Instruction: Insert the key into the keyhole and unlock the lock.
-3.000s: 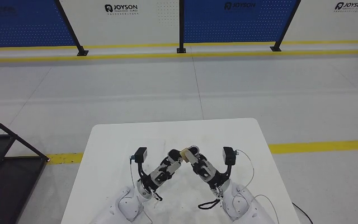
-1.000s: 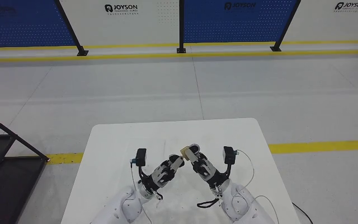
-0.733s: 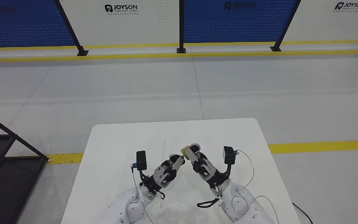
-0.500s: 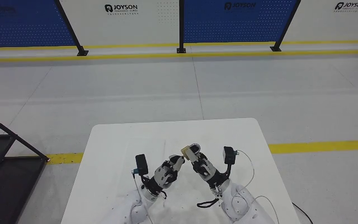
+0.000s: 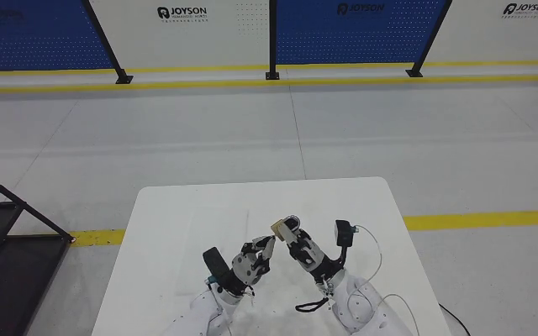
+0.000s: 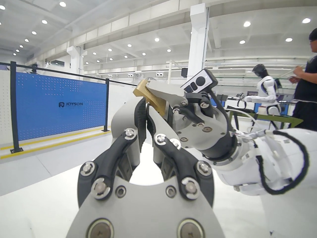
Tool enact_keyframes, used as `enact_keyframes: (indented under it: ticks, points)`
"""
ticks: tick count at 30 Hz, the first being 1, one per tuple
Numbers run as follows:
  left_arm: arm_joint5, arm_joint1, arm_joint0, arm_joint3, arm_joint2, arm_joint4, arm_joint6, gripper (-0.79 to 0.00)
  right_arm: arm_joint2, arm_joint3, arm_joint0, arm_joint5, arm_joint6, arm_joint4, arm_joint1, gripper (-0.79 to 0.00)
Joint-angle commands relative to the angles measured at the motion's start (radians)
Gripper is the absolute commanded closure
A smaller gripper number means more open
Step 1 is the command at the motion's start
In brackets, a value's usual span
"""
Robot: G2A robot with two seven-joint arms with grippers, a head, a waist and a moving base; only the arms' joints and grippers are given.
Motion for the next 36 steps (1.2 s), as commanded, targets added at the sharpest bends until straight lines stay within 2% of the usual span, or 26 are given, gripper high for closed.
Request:
enact_keyframes:
  ticks: [1,11,15,16,19,20,23,27,29,32,36]
  points:
    - [0.056,-0.003,-0.004,0.01,0.005,0.033,0.019,0.0,-0.001,0.0,0.0,0.001,0.001,-0.001,0.0,0.0]
    - [0.251,-0.016,-0.018,0.041,0.016,0.106,0.063,0.0,-0.004,-0.001,0.0,0.006,0.003,-0.002,0.002,0.0]
    - [0.211,-0.02,-0.023,0.049,0.028,0.086,0.074,0.0,-0.004,-0.001,0.0,0.006,0.002,-0.003,0.002,0.0]
    - [0.196,-0.021,-0.022,0.05,0.03,0.079,0.075,-0.058,-0.004,-0.001,0.0,0.006,0.002,-0.003,0.003,0.0]
    - [0.139,-0.019,-0.021,0.049,0.027,0.054,0.075,-0.36,-0.003,-0.003,-0.001,0.008,-0.004,-0.003,0.003,0.0]
    - [0.126,-0.018,-0.019,0.048,0.026,0.05,0.073,-0.751,-0.002,-0.003,-0.001,0.007,-0.008,-0.004,0.003,0.0]
    - [0.074,-0.014,-0.012,0.041,0.016,0.029,0.068,-0.785,-0.001,-0.002,0.0,0.008,-0.016,-0.003,0.003,0.0]
    - [0.008,-0.006,0.004,0.025,-0.003,-0.005,0.058,-0.785,0.0,0.0,0.002,0.011,-0.025,-0.005,0.003,0.0]
    - [-0.1,0.0,0.019,0.012,-0.011,-0.059,0.038,-0.785,0.002,0.003,0.003,0.017,-0.031,-0.004,0.002,0.0]
    - [-0.263,0.022,0.05,-0.008,-0.068,-0.141,0.0,-0.785,0.003,0.021,0.011,0.049,-0.021,-0.004,0.002,0.0]
    - [-0.4,0.064,0.131,-0.06,-0.209,-0.218,-0.085,-0.785,-0.026,0.07,0.058,0.146,0.048,0.011,-0.006,0.0]
